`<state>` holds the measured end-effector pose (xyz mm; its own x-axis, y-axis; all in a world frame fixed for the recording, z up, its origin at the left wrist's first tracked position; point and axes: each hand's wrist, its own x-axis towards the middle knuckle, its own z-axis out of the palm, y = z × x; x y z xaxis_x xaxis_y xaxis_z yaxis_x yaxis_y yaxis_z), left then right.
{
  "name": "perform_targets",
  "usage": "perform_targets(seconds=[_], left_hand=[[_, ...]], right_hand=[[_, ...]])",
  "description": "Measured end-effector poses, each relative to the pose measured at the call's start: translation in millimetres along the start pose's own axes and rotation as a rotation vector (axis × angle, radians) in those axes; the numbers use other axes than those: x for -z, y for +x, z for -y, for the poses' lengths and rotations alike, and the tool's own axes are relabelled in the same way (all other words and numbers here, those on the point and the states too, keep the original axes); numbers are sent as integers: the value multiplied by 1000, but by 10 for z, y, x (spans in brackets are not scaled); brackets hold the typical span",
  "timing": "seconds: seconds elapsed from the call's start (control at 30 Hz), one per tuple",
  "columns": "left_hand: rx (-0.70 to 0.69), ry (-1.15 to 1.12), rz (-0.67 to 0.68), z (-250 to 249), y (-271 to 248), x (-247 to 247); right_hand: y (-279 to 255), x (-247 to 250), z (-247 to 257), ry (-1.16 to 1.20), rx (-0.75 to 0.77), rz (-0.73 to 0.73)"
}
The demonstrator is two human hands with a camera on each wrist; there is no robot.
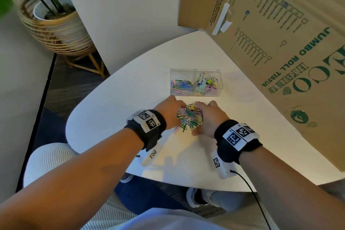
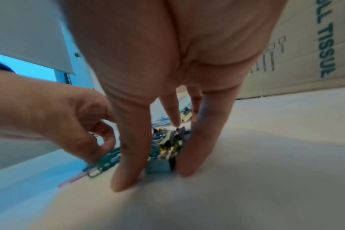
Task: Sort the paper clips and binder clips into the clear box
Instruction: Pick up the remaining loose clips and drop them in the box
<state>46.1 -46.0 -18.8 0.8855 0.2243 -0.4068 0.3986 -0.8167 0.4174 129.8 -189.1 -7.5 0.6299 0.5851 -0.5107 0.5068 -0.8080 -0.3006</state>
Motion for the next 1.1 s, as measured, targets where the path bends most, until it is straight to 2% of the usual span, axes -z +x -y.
perform_targets(seconds=[0.17,0.4,0.57,0.7,0.9,1.0,1.1], left_hand=[[28,-35,-101,-153,72,-19],[122,-418,-195,-129,-16,-49],[49,-329,-178,-174,-91,-152],[17,-437,-200,-212,-147,-198],[59,-480,-325,-165,-168,-174],[118,-626,-383,-134,-173,-163],[136,-847,-449,-113,-179,-123]], right_hand=[[112,-61,100,87,31,-101],[203,-113,113,148,64,-223],[216,-127,162,141,108,-286],[224,-86,146,196,55,-296],[222,-51,78,479,-32,-311],[159,-14,63,650,-72,-315],[14,127,113,759,-32,-341]])
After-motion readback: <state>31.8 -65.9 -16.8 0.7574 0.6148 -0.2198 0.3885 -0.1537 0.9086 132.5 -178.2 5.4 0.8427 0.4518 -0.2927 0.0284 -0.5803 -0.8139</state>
